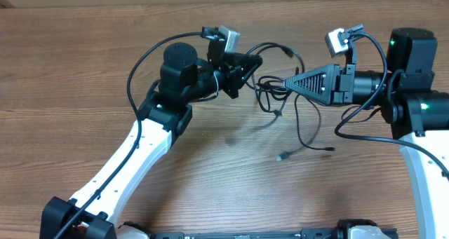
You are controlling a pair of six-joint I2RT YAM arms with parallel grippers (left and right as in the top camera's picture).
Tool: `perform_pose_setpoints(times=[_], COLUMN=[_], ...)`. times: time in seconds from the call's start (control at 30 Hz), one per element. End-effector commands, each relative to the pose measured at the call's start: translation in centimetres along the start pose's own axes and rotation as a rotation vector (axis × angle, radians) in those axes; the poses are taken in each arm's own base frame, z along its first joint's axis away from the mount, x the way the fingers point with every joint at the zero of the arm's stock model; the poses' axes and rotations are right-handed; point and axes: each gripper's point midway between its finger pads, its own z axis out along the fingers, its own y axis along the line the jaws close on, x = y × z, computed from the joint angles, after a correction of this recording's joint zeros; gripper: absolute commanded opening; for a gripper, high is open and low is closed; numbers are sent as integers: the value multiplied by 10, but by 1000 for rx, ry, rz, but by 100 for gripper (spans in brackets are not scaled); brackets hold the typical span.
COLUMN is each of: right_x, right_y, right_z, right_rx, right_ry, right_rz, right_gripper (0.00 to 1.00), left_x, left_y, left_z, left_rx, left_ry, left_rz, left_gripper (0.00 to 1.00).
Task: Untangle cables
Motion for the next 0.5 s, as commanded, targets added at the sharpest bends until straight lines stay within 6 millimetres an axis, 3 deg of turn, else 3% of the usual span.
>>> perform_pose_setpoints(times=[0.0,0.37,0.4,0.43,0.47], right_x=[9,9,9,9,9], right_y=[21,23,23,23,23], right_z=[-1,-1,-1,-1,-1], right_rx=[-98,-111,-111,-110,-111], right_ry=[53,60,60,59,59], right_rz=[-46,-60,-59,-60,-59], right_gripper=[4,4,4,4,4], left_x=[-9,4,5,6,7], left_y=[17,23,23,23,20], left_z=[-5,-6,-6,-6,-6], left_rx=[-127,-147,-148,-144,-129], left_ry=[-34,22,28,31,35], left_rz=[47,154,154,152,152], left_gripper=[4,4,7,17,38])
